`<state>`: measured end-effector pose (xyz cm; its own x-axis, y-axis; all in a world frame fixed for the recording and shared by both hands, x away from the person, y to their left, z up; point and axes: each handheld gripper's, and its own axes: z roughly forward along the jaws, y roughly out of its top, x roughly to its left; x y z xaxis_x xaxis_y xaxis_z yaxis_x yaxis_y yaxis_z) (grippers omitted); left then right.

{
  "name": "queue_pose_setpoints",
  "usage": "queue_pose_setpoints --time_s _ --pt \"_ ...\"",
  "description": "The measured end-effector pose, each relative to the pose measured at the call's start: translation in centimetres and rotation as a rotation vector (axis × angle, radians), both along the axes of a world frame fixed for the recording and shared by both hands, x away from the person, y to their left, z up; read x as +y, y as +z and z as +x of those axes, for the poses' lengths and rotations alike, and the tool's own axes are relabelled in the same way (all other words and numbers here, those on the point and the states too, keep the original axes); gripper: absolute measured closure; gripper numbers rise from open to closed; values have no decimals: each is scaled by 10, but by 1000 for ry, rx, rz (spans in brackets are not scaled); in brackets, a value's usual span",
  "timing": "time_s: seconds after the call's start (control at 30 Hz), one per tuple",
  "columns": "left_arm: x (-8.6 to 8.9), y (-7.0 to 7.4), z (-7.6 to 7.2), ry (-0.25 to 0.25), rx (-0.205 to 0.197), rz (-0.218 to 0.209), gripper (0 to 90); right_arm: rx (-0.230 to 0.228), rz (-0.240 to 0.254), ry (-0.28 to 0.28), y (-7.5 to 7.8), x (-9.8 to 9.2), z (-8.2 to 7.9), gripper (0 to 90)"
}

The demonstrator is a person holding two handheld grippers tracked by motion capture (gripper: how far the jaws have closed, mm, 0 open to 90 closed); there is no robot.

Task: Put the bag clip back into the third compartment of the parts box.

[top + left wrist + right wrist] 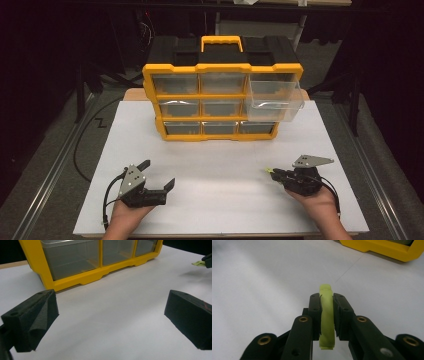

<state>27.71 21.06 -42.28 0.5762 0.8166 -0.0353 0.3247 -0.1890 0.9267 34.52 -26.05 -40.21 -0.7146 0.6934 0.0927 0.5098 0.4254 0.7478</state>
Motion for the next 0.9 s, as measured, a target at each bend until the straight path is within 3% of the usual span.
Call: queue_pose_setpoints --time_s 0.13,0.33,0.6,0.9 --pt "0 0 0 -4 -1 0 6 18 -71 26 5 6 2 791" --pt "0 0 0 -8 -5 0 6 79 -154 41 9 6 6 791" --pt "0 0 0 -14 -5 -2 6 168 -222 61 13 2 8 791" --pt "1 1 -1 -13 -10 -3 6 230 -288 101 21 3 10 790"
